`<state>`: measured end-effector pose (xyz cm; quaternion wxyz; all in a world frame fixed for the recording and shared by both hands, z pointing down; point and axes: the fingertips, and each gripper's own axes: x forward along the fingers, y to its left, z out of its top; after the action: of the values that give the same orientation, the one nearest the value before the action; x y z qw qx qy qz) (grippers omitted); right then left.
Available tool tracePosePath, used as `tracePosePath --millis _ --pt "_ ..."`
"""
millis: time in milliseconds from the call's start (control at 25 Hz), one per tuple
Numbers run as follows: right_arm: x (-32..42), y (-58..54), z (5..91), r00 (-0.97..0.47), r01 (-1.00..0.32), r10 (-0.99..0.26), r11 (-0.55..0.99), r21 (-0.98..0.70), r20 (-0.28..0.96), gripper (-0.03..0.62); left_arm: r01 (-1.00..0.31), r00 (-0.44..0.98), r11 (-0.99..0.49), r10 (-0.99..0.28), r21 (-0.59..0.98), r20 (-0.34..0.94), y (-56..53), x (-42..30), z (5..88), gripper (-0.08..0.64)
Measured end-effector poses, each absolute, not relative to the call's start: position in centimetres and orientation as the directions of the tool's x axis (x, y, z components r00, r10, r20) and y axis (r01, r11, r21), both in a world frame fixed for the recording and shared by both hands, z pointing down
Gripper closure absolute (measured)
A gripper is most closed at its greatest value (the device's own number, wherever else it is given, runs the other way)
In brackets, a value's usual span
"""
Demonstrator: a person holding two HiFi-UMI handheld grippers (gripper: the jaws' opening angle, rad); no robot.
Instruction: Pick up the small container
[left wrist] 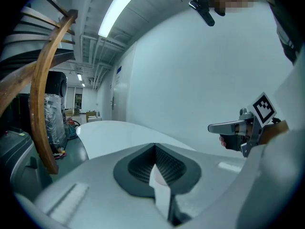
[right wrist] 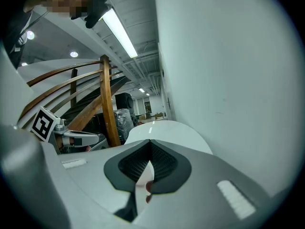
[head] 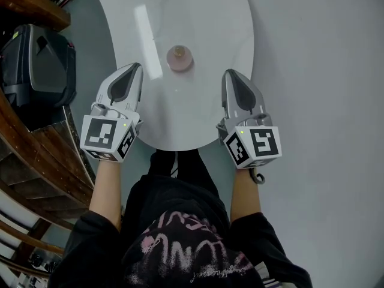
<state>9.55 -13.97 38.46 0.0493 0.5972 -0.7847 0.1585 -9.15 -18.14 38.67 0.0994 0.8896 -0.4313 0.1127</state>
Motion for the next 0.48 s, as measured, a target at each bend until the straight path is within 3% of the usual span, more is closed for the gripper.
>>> tracePosePath --millis 480 --pt "9.5 -13.9 41.2 -0.303 -0.946 -0.899 0.245 -0.211 0.315 0.569 -0.796 0.593 -0.598 -0.739 0.096 0.32 -17.9 -8.5 41.2 0.558"
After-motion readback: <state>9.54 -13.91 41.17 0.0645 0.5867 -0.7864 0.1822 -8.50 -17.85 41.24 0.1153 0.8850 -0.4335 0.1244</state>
